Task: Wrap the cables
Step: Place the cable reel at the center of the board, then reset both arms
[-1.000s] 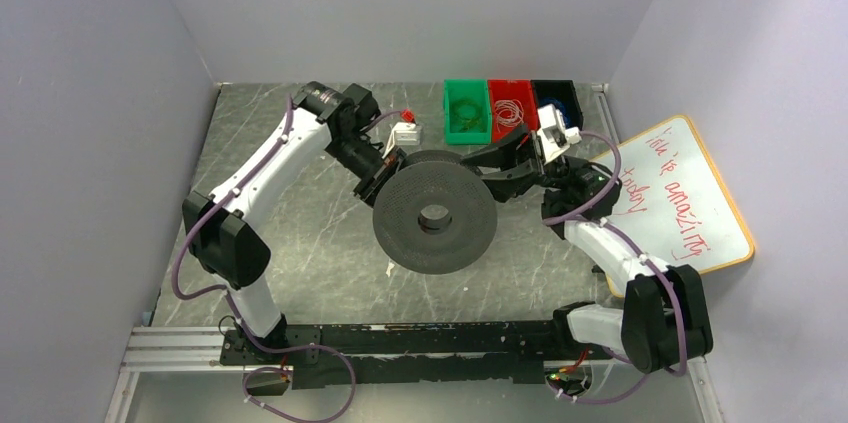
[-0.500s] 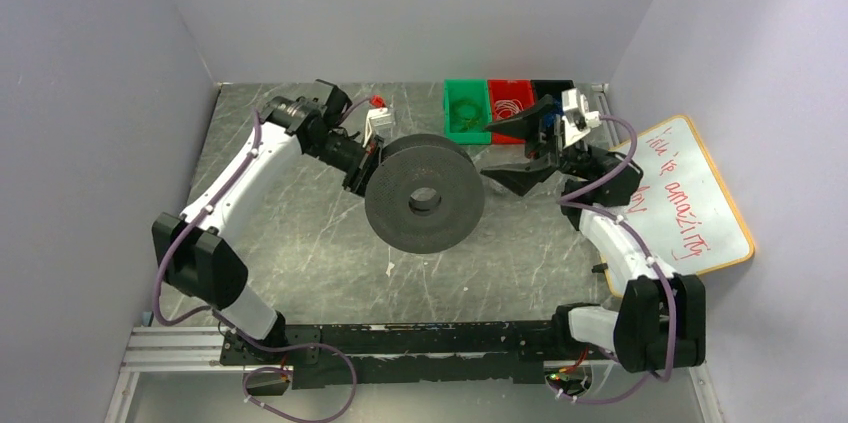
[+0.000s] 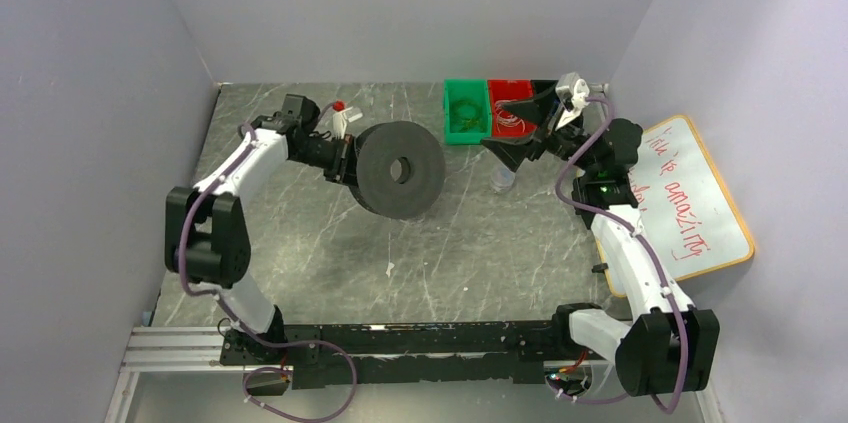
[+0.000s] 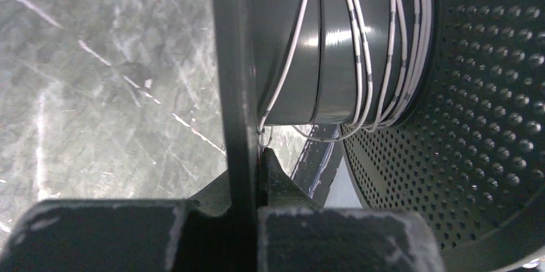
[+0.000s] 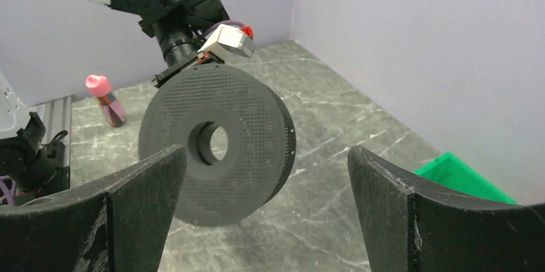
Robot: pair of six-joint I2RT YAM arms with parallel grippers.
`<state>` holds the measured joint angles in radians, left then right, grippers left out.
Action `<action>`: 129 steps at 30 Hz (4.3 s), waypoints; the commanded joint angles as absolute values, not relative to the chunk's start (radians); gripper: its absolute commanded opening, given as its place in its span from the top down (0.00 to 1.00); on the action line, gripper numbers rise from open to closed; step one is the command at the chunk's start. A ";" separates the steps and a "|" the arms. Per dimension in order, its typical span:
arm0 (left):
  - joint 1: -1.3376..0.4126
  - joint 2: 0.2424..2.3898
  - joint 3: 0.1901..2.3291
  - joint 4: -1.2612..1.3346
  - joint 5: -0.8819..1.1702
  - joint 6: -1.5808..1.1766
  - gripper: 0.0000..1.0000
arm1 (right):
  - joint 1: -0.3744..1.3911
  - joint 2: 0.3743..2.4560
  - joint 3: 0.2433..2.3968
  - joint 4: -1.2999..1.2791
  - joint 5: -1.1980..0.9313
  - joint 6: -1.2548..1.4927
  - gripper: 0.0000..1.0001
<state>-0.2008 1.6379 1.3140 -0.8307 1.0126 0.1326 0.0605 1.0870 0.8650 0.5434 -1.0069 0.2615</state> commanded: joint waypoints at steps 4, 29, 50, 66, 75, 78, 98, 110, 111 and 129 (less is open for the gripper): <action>-0.103 1.816 1.310 -0.652 1.184 -0.064 0.98 | 0.057 1.096 0.879 0.491 -0.977 0.209 0.01; -0.072 2.034 1.329 -0.711 0.838 -0.090 0.53 | 0.084 1.140 0.875 0.502 -1.011 0.225 0.01; -0.128 1.994 1.334 -0.792 0.759 -0.014 0.37 | 0.086 1.129 0.872 0.517 -1.024 0.247 0.01; -0.116 1.923 1.295 -0.855 0.499 0.078 0.23 | 0.087 1.139 0.870 0.537 -1.038 0.265 0.01; -0.112 1.923 1.296 -0.879 0.450 0.077 0.20 | 0.087 1.143 0.870 0.540 -1.043 0.263 0.01; -0.118 1.946 1.322 -0.908 0.592 0.101 0.21 | 0.087 1.149 0.872 0.543 -1.049 0.273 0.01; -0.008 1.904 1.282 -0.844 0.858 0.116 0.19 | 0.086 1.139 0.874 0.532 -1.062 0.270 0.01; 0.046 1.412 1.215 -0.760 0.632 0.130 0.06 | 0.089 0.980 0.993 -0.113 -0.981 -0.165 0.01; 0.045 1.368 1.208 -0.758 0.606 0.137 0.06 | 0.089 0.969 1.013 -0.218 -0.953 -0.202 0.01; 0.046 0.747 1.245 -1.001 0.531 0.299 0.06 | 0.088 0.594 1.066 -0.664 -0.434 -0.214 0.01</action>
<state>0.0463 0.8280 1.2449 -0.9287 0.5587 0.2680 0.0868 0.6434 1.0645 -0.6044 -0.5301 -0.2100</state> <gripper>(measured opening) 0.941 0.992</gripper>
